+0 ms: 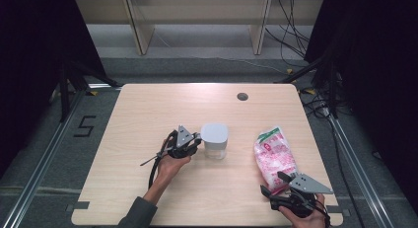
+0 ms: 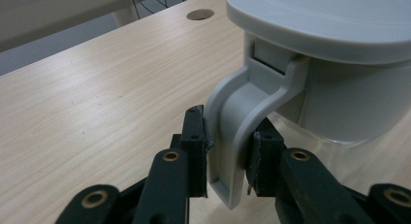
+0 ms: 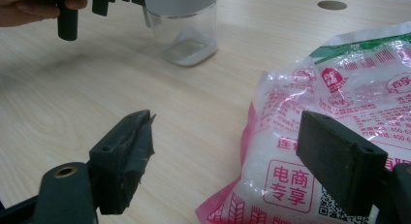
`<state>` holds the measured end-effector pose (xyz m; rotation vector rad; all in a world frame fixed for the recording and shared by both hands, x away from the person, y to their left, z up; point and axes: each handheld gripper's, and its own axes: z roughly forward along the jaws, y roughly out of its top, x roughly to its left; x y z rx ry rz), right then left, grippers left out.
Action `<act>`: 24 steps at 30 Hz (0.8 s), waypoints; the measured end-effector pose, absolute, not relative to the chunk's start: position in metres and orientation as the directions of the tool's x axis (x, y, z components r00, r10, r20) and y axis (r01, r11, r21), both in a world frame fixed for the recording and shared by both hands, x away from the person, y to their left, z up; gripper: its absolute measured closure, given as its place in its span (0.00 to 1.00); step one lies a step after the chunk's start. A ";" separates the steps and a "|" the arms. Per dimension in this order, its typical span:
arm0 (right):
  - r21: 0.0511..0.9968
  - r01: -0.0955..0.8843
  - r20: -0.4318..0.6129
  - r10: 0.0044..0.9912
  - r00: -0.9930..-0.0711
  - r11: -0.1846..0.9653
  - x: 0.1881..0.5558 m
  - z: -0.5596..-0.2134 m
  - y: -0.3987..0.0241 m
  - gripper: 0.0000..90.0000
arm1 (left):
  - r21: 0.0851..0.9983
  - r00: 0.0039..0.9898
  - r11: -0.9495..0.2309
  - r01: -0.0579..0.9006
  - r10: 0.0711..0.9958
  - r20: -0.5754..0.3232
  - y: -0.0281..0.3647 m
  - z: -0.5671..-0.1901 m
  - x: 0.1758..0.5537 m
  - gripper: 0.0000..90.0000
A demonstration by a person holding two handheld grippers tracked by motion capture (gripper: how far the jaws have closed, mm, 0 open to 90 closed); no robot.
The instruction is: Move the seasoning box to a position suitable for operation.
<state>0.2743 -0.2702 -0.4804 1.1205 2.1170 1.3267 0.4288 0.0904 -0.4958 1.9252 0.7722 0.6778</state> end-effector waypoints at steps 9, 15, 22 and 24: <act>0.878 0.422 0.081 0.799 -0.595 0.225 0.274 -0.481 -0.270 0.24 | 0.922 0.648 -0.301 0.244 0.758 0.076 0.089 -0.502 0.421 0.80; 0.884 0.410 0.066 0.806 -0.589 0.227 0.276 -0.482 -0.272 0.24 | 0.926 0.655 -0.290 0.240 0.753 0.066 0.093 -0.504 0.422 0.80; 0.880 0.419 0.082 0.798 -0.597 0.223 0.274 -0.482 -0.270 0.24 | 0.917 0.662 -0.317 0.240 0.745 0.084 0.094 -0.502 0.417 0.80; 0.877 0.423 0.081 0.796 -0.600 0.229 0.274 -0.482 -0.270 0.24 | 0.917 0.661 -0.316 0.244 0.746 0.082 0.094 -0.501 0.417 0.79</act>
